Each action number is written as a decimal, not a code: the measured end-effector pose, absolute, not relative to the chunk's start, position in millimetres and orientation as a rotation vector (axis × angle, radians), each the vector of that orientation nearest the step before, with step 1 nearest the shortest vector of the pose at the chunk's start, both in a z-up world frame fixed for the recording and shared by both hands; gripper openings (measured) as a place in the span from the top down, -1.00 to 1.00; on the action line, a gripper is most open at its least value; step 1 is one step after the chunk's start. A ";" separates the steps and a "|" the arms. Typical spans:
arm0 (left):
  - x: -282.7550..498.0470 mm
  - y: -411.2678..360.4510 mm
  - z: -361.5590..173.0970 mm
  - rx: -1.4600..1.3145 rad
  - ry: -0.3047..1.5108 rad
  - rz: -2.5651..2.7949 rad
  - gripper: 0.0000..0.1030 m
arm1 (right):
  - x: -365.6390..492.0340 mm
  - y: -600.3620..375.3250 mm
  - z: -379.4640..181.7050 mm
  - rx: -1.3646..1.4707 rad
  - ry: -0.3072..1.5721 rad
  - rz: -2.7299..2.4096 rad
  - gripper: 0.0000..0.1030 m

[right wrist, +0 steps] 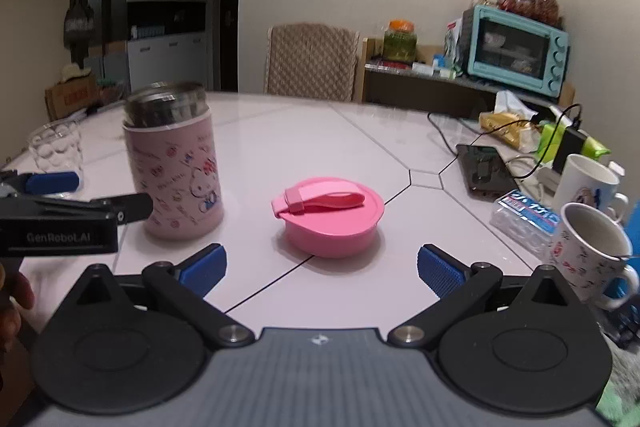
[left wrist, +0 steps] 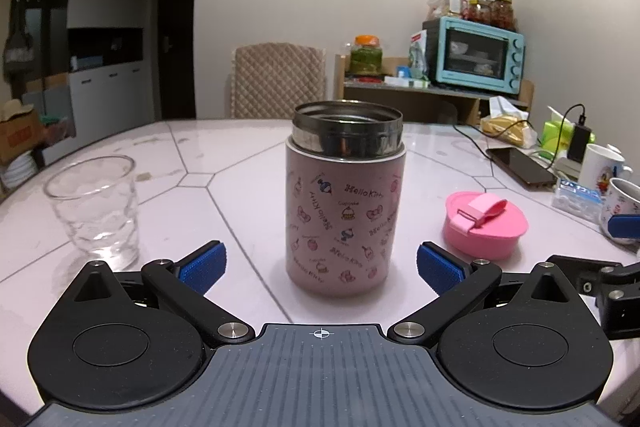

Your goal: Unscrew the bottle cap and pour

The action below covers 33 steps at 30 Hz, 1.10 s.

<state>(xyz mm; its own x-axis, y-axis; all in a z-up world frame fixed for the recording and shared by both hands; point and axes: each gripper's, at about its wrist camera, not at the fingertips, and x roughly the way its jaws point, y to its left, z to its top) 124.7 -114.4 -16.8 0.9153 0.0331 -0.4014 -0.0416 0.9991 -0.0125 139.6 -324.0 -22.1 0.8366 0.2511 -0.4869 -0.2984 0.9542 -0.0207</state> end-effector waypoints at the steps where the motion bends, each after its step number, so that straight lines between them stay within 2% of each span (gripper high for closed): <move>1: 118.9 -112.8 -14.9 -0.016 0.408 0.042 -1.00 | 134.9 -324.1 -20.7 -0.093 0.496 0.291 -1.00; 22: 59.7 -105.4 0.1 -0.013 0.372 0.055 -1.00 | 66.8 -323.4 1.9 -0.018 0.407 0.286 -1.00; 33: 59.3 -102.2 -0.1 -0.025 0.380 0.049 -1.00 | 70.1 -320.9 2.6 -0.010 0.414 0.289 -1.00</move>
